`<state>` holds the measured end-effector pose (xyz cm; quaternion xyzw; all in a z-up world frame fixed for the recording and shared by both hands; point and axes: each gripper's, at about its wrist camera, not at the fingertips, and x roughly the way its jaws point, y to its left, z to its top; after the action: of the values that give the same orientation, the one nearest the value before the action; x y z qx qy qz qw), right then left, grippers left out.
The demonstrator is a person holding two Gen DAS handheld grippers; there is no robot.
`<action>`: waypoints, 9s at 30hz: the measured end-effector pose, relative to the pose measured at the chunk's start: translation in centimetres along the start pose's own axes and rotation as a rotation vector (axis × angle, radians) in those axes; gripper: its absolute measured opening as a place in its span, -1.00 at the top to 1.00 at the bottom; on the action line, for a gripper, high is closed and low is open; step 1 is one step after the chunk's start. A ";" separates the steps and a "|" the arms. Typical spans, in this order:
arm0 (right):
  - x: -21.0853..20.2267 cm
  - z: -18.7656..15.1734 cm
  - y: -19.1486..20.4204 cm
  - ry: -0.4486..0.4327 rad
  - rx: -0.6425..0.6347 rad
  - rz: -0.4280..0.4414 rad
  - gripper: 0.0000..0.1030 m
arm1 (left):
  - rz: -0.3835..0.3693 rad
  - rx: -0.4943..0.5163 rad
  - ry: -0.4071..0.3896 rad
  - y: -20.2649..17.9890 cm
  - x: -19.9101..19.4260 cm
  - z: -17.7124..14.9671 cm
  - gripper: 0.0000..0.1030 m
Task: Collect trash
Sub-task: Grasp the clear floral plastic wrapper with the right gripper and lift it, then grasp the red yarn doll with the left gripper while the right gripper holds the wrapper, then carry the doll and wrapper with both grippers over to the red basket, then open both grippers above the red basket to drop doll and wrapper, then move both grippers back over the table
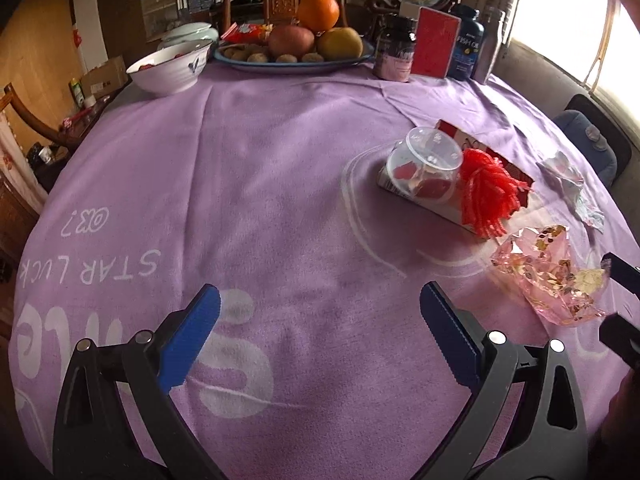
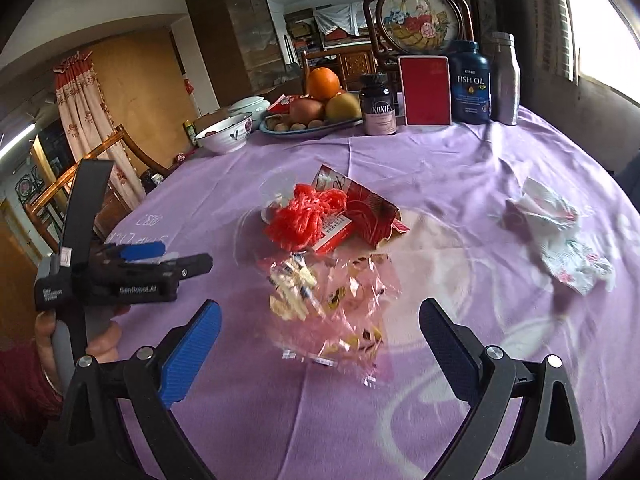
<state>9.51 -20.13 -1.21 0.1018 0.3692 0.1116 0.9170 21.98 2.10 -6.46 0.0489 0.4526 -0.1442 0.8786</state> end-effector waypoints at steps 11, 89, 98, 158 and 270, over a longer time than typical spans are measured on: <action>5.6 0.8 0.6 0.173 -0.041 -0.006 -0.89 | 0.046 0.016 0.081 -0.1 1.9 -0.3 -0.87; -1.3 -0.8 -9.1 -0.060 0.244 0.085 -0.89 | -0.220 0.122 0.052 -5.7 0.5 -0.8 0.43; 1.3 -0.6 -7.1 0.095 0.149 -0.080 -0.89 | -0.232 0.145 0.054 -5.9 0.3 -0.9 0.43; -27.1 -16.2 -15.9 -0.337 0.276 -0.457 0.16 | -0.538 0.456 -0.185 -29.5 -12.2 -7.7 0.44; -5.2 -2.0 -7.0 -0.095 0.067 -0.264 -0.89 | -0.063 0.043 -0.026 -4.1 0.6 1.9 -0.87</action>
<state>5.40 -28.02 -1.08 0.0884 0.3391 -0.0273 0.9362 22.58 -2.34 -5.69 0.0515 0.4394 -0.1822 0.8781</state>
